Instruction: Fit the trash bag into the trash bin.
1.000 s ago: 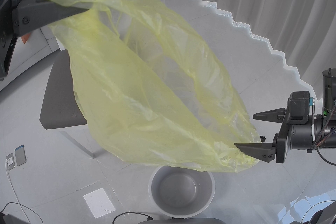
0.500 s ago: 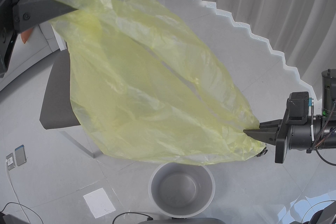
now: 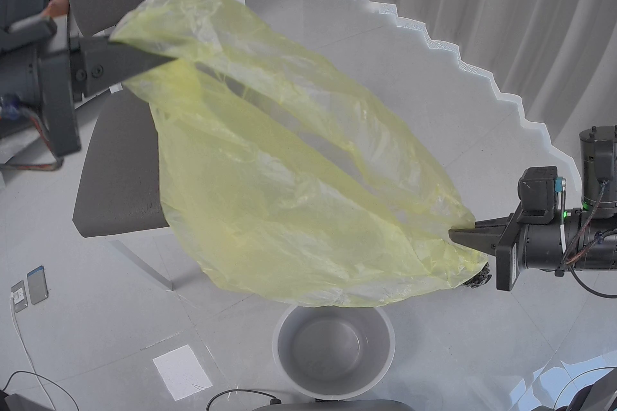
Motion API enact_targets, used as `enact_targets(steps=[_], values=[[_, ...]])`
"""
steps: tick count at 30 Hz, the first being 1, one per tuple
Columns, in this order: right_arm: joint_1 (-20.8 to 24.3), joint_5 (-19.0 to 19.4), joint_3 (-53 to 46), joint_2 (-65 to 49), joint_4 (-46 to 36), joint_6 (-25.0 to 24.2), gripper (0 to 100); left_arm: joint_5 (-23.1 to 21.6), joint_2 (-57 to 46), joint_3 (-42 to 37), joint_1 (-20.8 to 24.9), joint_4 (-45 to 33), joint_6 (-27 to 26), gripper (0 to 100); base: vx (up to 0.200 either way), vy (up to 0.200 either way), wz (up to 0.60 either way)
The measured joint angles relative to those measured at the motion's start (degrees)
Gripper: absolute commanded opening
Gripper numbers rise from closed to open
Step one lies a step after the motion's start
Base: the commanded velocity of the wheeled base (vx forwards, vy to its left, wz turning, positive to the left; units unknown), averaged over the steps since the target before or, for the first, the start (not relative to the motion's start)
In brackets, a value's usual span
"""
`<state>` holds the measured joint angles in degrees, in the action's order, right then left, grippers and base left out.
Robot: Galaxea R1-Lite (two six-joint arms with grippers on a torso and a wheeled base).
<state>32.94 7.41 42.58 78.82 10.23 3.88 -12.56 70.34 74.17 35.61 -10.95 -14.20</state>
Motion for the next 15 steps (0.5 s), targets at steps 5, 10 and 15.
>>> enact_targets(steps=[5,10,15], values=[[-0.65,-3.4,-0.05,1.39,0.0,-0.32,0,6.24,-1.55,-13.84,-0.59,9.17,6.38,0,0.0,0.0,0.0],[-1.27,-5.97,-1.0,2.46,-0.29,-0.51,0,9.87,-3.61,-27.09,-0.67,13.9,14.63,0,0.0,0.0,0.0],[-1.79,-8.3,-2.89,3.34,-0.55,-0.54,0,12.58,-5.33,-37.4,0.13,19.79,22.82,0,0.0,0.0,0.0]])
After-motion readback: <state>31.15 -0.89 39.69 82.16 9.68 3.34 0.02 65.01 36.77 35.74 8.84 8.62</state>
